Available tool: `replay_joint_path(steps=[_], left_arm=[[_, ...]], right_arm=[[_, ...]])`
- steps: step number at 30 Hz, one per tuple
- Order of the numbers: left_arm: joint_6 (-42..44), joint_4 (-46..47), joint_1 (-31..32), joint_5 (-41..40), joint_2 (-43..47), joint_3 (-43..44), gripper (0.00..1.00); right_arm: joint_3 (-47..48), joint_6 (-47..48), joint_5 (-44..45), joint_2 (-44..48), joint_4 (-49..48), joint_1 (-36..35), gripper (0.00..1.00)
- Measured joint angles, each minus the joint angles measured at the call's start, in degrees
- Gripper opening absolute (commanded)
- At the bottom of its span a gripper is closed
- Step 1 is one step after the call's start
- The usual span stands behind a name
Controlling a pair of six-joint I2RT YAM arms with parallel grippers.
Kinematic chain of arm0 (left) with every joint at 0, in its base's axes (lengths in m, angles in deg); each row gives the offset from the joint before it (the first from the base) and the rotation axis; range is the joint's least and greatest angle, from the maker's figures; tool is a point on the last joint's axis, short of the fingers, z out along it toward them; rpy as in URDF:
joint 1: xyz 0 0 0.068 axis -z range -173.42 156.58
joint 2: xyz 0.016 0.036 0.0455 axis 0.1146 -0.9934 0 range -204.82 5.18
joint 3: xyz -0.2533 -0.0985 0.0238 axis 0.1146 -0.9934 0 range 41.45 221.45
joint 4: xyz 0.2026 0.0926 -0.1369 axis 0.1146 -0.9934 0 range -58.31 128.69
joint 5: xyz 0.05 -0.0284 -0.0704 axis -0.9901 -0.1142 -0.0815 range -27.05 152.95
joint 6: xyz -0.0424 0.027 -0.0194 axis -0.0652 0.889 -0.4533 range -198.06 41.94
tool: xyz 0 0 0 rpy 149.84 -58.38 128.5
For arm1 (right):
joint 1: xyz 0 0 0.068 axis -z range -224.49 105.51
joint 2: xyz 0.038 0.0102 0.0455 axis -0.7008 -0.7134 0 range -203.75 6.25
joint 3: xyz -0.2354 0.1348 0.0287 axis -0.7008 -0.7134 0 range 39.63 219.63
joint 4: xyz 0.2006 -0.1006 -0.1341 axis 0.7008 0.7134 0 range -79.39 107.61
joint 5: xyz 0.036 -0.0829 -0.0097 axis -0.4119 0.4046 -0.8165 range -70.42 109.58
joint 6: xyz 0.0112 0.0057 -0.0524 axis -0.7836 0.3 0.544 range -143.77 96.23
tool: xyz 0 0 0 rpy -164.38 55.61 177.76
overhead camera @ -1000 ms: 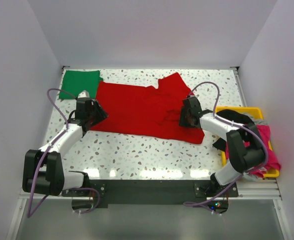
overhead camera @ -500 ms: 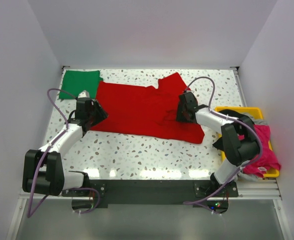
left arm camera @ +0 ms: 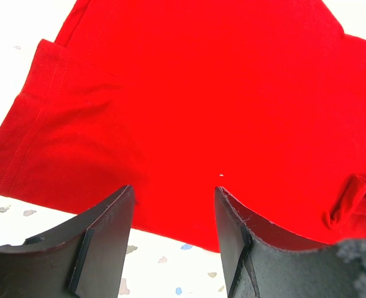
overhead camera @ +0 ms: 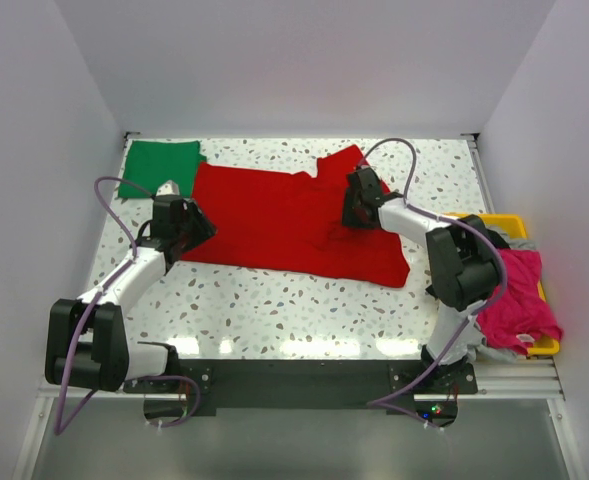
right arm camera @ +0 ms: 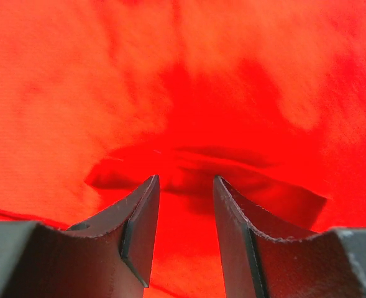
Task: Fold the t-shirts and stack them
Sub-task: Fold the tshirt
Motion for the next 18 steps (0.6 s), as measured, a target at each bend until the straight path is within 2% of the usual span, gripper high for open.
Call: replay_joint_path(steps=[9, 18], left_arm=[[0.00, -0.09, 0.00, 0.02, 0.00, 0.00, 0.59], [0.00, -0.17, 0.00, 0.02, -0.02, 0.00, 0.59]], right_arm=[[7.23, 0.79, -2.56, -4.39, -0.04, -1.36, 0.45], [7.39, 0.79, -3.23, -4.39, 0.66, -4.00, 0.46]])
